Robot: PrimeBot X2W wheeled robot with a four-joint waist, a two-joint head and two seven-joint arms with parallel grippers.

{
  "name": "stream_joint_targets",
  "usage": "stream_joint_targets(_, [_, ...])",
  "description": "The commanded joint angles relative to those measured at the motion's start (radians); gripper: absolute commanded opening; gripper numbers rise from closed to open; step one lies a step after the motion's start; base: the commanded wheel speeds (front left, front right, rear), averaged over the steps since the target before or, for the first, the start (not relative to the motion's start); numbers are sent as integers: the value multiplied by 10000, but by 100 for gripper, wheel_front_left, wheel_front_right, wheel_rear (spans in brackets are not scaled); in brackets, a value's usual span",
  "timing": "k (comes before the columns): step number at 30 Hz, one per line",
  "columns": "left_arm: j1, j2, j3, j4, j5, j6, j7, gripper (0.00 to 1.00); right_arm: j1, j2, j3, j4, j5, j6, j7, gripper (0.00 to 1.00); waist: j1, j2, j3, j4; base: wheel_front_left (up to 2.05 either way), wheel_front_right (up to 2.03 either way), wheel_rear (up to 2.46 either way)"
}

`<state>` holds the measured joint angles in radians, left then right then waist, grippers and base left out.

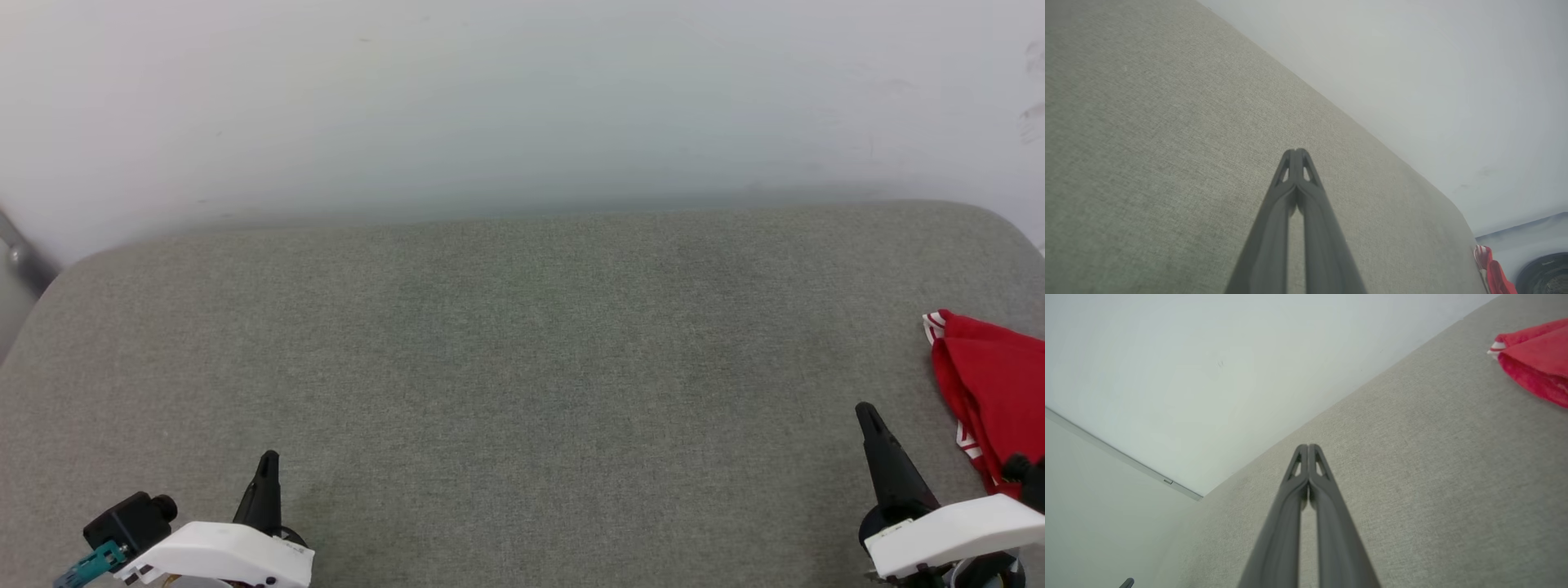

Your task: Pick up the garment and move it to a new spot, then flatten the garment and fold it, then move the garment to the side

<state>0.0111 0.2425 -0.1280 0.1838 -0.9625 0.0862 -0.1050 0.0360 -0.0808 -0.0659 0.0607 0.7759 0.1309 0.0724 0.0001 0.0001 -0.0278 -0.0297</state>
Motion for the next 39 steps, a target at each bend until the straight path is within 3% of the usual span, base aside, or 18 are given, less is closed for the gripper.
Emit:
stream_joint_targets(1, [-304, 18, 135, -88, -224, -104, 49, 0, -300, 23, -48, -49, 308, 0, 47, 0, 0, -1, 4, 4, 0, 0, 0])
stream_joint_targets(39, [-821, -985, 1312, 270, -3639, -1238, 1152, 0, -952, 174, -296, 965, 4623, -1, 257, 0, -1, -1, 138, 133, 0, 0, 0])
